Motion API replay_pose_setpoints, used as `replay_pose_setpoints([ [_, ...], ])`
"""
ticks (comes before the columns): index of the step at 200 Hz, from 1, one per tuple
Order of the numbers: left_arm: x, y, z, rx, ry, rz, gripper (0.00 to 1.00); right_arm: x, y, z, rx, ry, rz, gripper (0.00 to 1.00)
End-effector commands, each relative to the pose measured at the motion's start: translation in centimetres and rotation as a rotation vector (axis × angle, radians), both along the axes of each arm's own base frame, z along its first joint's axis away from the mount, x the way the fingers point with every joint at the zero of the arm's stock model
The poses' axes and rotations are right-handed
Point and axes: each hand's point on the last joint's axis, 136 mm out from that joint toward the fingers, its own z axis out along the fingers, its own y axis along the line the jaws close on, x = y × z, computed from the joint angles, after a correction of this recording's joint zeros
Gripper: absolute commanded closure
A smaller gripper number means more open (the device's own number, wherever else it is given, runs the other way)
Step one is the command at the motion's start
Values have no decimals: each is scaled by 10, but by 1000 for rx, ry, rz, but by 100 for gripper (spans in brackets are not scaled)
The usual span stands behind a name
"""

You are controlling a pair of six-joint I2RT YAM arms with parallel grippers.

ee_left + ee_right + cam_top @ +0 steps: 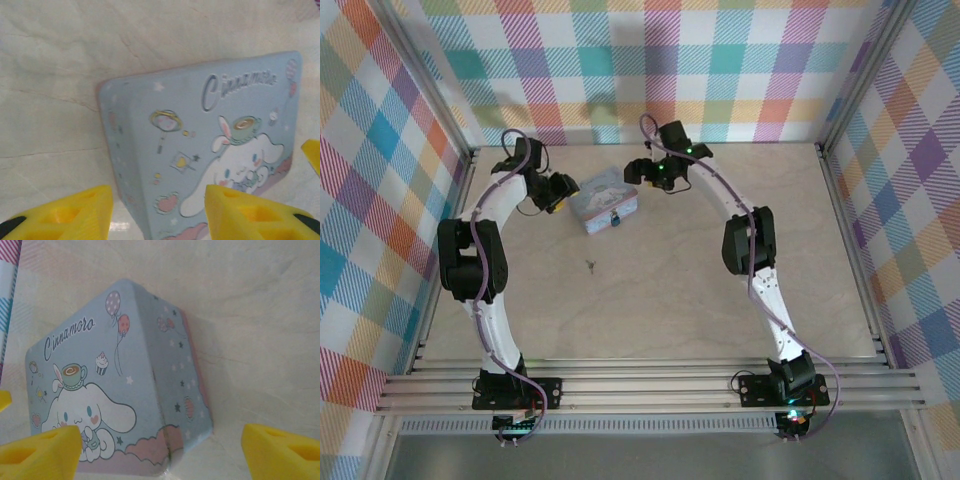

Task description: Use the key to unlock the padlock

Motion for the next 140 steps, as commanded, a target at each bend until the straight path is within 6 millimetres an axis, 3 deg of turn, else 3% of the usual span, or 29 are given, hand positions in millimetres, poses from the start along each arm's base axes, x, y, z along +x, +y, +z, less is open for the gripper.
replay_pose_setpoints([
  [1,-1,1,-25,-27,59,25,49,1,17,7,62,-25,39,22],
  [43,10,-18,-43,-92,82,-6,52,0,20,-2,74,-12,63,33],
  [77,22,-48,-40,-94,78,-86,52,-8,14,-5,50,15,75,39],
  [102,31,-73,-36,-108,68,-125,53,-10,-5,-3,6,15,42,40],
  [140,43,-125,-28,-135,38,-198,54,-10,-53,5,-36,32,-50,41],
])
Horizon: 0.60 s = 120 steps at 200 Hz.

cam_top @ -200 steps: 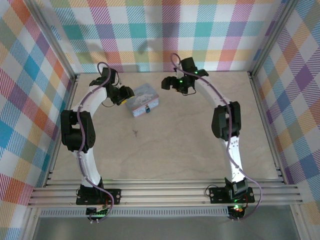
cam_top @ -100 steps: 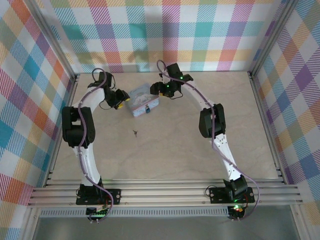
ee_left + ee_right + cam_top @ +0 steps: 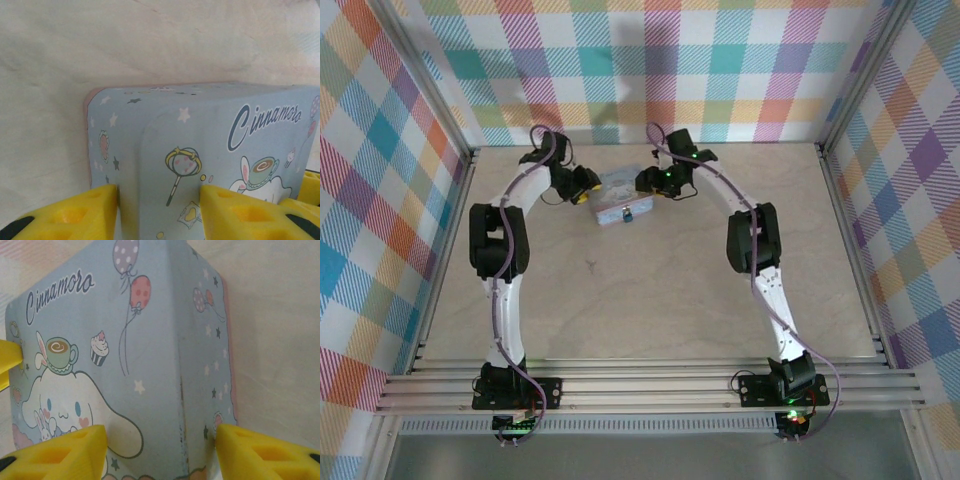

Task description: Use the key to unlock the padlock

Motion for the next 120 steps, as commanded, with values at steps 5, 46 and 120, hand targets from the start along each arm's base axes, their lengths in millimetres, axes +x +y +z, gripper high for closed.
replay_pose_setpoints([
  [5,-8,-61,0,-52,31,-100,54,-4,-30,31,-18,-32,-39,42],
  [46,-10,-146,-1,-72,12,-245,54,-24,-86,24,-78,12,-126,43],
  [120,-5,-179,18,-29,-85,-258,48,-49,-146,37,-136,36,-260,32],
])
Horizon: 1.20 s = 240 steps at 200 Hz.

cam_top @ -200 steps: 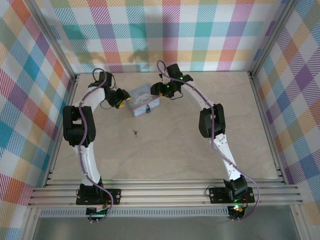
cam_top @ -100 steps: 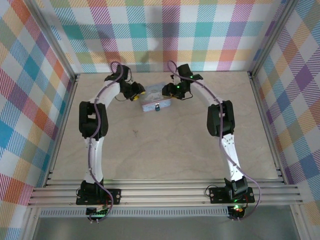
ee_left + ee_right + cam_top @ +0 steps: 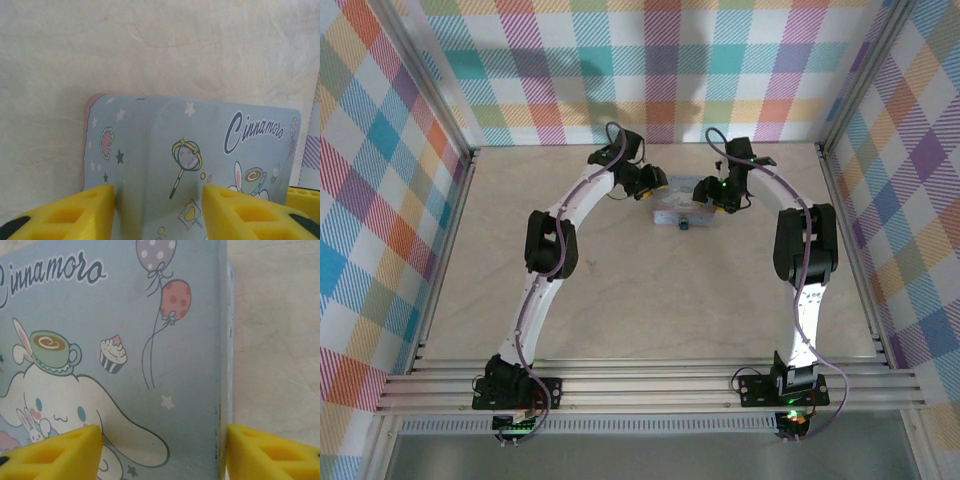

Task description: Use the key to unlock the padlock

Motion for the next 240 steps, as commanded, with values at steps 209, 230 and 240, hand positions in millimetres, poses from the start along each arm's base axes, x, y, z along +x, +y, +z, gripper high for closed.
replay_pose_setpoints([
  [209,-202,194,-21,410,405,413,61,-123,57,38,123,46,88,21],
  [230,-205,188,-31,404,431,392,61,-130,73,33,129,63,121,21],
  [240,-205,186,-35,408,434,380,61,-132,78,32,128,67,132,21],
])
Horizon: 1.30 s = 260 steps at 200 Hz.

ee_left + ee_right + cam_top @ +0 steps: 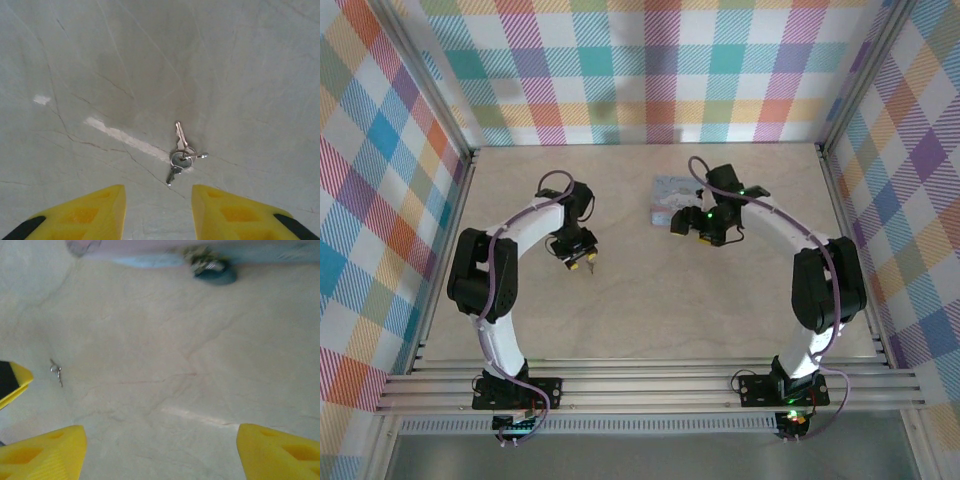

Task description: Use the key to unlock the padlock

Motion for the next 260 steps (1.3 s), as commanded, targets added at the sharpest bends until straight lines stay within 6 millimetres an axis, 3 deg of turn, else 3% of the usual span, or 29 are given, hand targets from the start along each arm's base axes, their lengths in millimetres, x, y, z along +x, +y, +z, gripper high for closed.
replay_pose_setpoints([
  [1,6,-14,5,-56,-35,8,61,-5,14,1,29,8,20,21],
  [54,9,-24,-8,-76,-21,-31,63,-8,20,-1,16,12,42,21],
  [103,7,-18,-22,-26,2,-68,66,-10,18,0,-4,5,60,21],
  [163,-1,-23,-39,-33,30,-117,75,-9,16,0,-14,0,73,20],
  [244,9,-30,-19,-48,-27,-203,100,-8,16,1,14,3,61,19],
  [260,12,-33,-12,-64,-47,-211,100,-7,17,3,49,5,49,19],
])
